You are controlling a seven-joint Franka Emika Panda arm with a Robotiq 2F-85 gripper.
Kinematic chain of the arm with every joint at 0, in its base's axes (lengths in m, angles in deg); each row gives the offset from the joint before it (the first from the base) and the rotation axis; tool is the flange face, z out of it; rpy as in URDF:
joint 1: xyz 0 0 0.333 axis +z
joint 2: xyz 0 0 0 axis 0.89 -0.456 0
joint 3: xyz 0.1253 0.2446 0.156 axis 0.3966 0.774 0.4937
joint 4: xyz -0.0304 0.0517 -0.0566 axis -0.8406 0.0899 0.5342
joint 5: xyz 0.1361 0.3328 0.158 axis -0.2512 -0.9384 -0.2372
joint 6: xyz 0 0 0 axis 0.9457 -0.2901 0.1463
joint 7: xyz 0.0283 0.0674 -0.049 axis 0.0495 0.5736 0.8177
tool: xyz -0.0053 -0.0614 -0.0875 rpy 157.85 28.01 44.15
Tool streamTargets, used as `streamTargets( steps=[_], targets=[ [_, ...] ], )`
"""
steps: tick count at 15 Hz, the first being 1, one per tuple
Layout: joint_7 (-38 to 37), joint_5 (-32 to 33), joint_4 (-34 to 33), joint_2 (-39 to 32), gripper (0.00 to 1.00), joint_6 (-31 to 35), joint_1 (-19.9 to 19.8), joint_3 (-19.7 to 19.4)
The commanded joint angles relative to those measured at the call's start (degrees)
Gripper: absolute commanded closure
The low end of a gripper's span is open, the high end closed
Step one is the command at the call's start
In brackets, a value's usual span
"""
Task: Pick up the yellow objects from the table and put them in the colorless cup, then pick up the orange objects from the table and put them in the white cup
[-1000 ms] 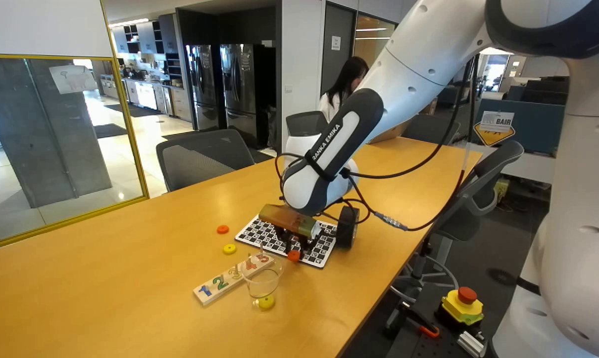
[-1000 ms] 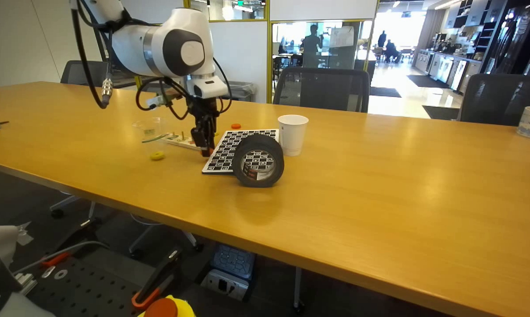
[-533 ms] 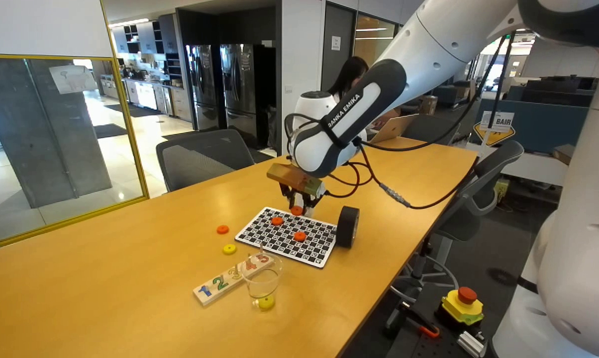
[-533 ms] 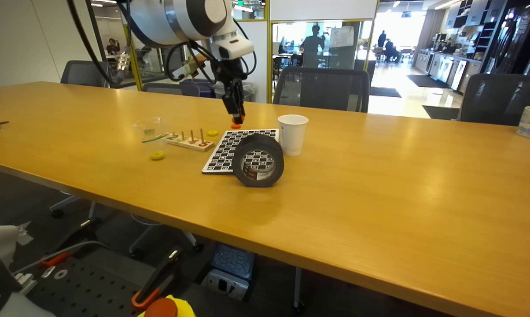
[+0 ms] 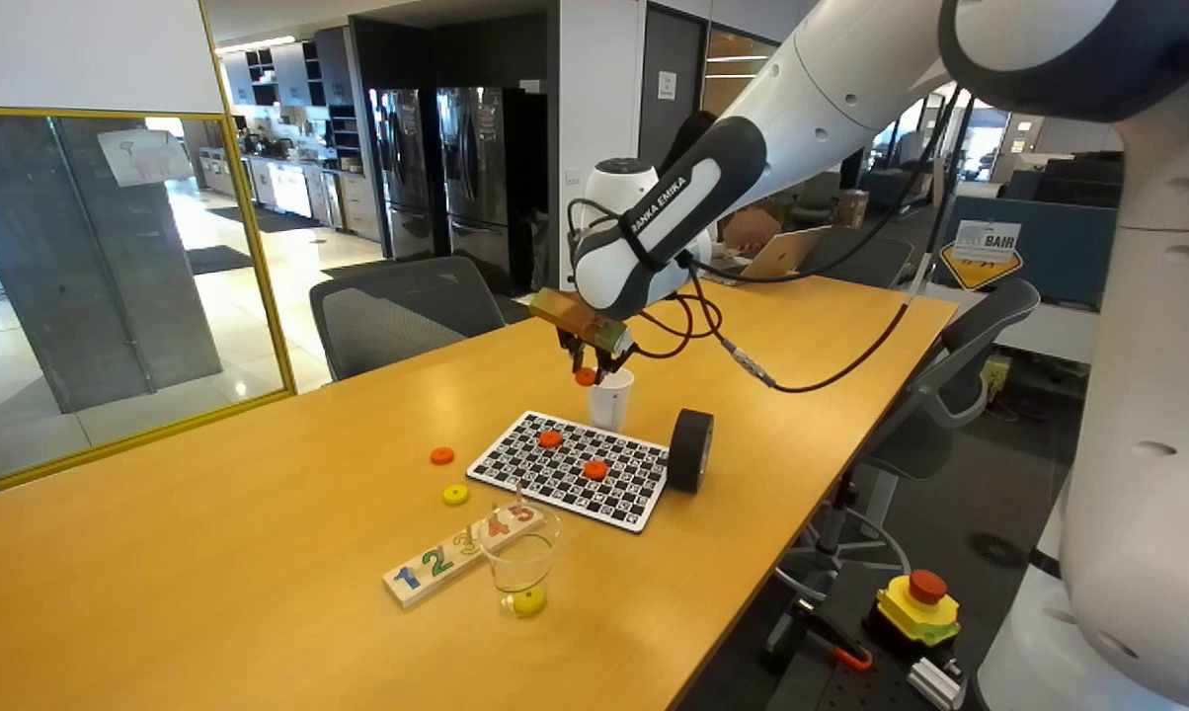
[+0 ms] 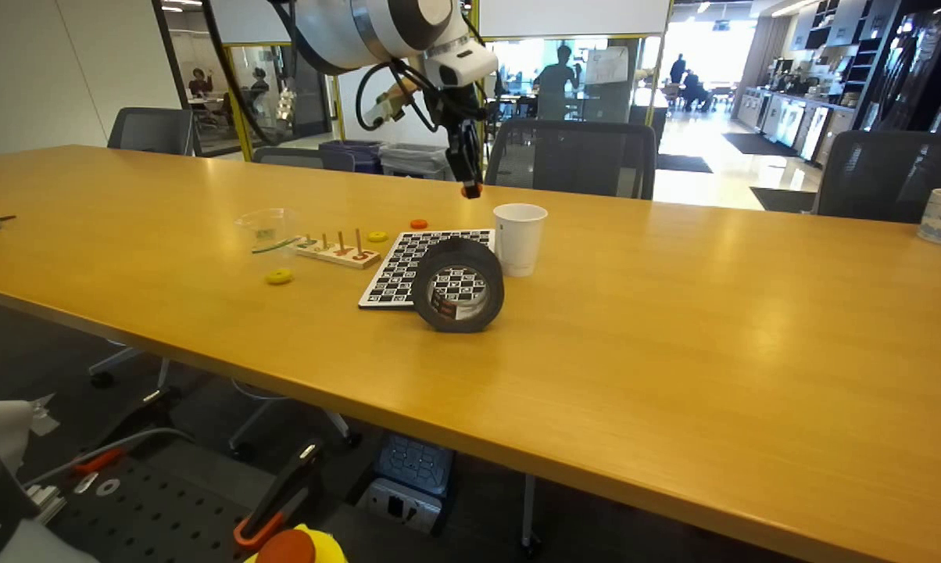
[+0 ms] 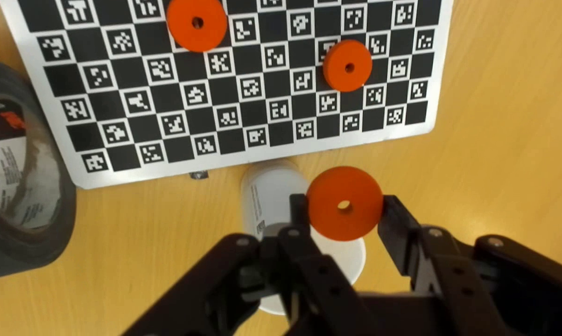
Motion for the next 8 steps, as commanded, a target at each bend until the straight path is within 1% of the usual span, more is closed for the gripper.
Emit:
streamTargets(
  steps=[1,8],
  targets=[
    [-0.7,1.2,-4.7,-3.2,0.76,-1.2,0.1,-2.1],
    [-0.7,0.7,-7.1,-5.6,0.76,-1.5,0.2,-5.0]
  ],
)
